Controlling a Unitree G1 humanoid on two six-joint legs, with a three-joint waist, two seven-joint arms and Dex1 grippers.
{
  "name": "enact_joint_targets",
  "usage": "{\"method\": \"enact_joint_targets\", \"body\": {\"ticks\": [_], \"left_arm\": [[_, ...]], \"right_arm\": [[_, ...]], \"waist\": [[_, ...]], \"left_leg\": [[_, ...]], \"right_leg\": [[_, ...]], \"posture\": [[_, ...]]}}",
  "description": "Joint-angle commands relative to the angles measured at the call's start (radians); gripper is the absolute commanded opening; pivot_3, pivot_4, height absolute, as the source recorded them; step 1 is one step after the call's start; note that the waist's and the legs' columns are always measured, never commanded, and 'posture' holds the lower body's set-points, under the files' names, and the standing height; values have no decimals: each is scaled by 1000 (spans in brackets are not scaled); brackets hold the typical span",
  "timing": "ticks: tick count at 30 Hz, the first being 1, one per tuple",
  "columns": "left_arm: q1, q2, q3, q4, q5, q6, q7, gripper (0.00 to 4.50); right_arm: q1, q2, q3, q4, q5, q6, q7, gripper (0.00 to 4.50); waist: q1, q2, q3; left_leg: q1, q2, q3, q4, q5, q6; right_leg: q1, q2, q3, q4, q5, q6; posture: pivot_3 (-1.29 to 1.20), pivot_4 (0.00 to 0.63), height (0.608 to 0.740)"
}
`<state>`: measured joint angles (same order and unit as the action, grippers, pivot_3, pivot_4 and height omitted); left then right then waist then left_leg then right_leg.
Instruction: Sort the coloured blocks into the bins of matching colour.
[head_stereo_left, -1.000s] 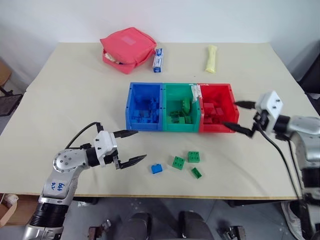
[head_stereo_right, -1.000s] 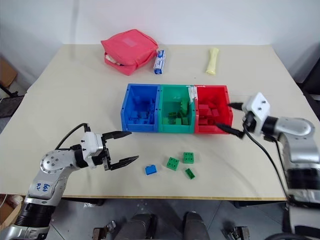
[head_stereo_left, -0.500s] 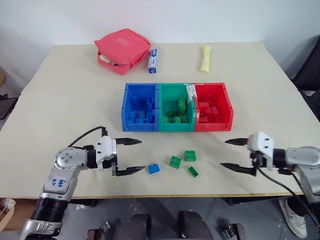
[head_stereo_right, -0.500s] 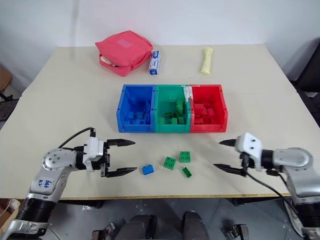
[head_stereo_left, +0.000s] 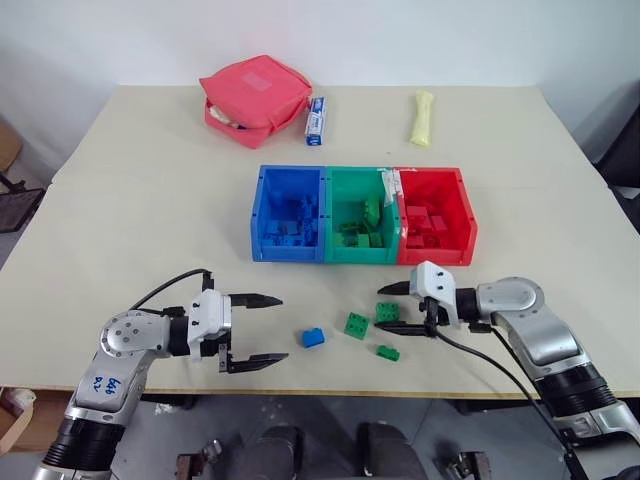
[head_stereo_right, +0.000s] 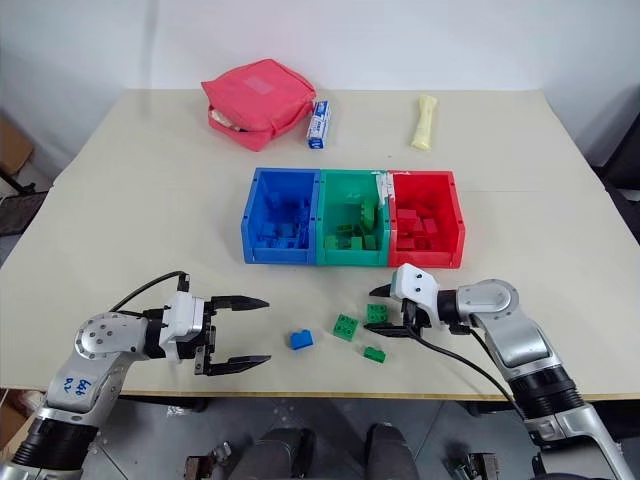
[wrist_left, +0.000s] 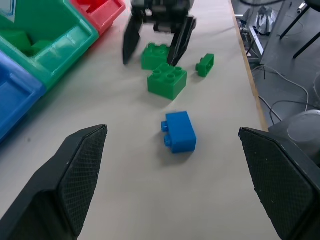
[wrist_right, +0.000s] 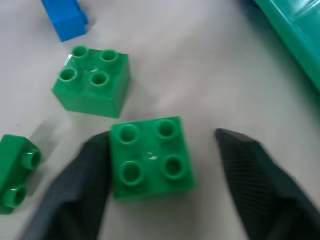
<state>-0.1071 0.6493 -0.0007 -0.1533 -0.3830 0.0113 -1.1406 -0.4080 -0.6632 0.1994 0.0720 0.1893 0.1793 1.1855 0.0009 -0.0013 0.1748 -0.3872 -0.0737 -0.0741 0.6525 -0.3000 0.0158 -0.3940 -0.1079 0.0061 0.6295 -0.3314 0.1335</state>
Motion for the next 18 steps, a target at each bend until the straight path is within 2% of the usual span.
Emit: {"method": "enact_joint_targets", "body": {"ticks": [1, 2, 7, 9, 13, 18], "left_arm": [[9, 2, 24, -43, -19, 2, 21, 4500], [11, -5, 30, -46, -29, 8, 32, 4500], [1, -44, 68, -68, -86, 64, 104, 4500], [0, -69, 97, -75, -109, 88, 156, 4500], [4, -95, 122, -79, -112, 103, 211, 4500], [37, -74, 129, -107, -108, 178, 249, 4500]], "right_arm": [[-37, -13, -27, 0, 20, 14, 16, 1860], [-47, -16, -37, 4, 29, 11, 24, 1523], [-124, 25, -97, -12, 103, 77, -3, 1501], [-232, 94, -141, 18, 137, 121, -87, 1501], [-418, 186, -135, 196, 5, 26, -279, 1501], [-535, 249, -123, 335, -33, 51, -352, 1501]], "waist": [[-2, 0, 0], [-3, 0, 0], [-4, 0, 0], [-9, 0, 0], [-16, 0, 0], [-11, 0, 0]], "left_leg": [[0, 0, 0, 0, 0, 0], [0, 0, 0, 0, 0, 0], [0, 1, 0, 0, 0, 0], [0, 1, 1, 0, 0, 0], [0, 1, 2, 0, 1, -1], [0, 0, 1, -2, 1, -1]], "right_leg": [[0, 0, 0, 0, 0, 0], [0, 0, 0, 0, 0, 0], [-1, 1, 0, 1, 0, 0], [-1, 1, 0, 1, 0, 0], [-4, 2, 0, 6, 0, 0], [-6, 1, -1, 10, 0, 0]], "posture": [[0, 150, 740], [0, 150, 740], [0, 150, 740], [0, 150, 740], [0, 150, 740], [0, 150, 740]]}}
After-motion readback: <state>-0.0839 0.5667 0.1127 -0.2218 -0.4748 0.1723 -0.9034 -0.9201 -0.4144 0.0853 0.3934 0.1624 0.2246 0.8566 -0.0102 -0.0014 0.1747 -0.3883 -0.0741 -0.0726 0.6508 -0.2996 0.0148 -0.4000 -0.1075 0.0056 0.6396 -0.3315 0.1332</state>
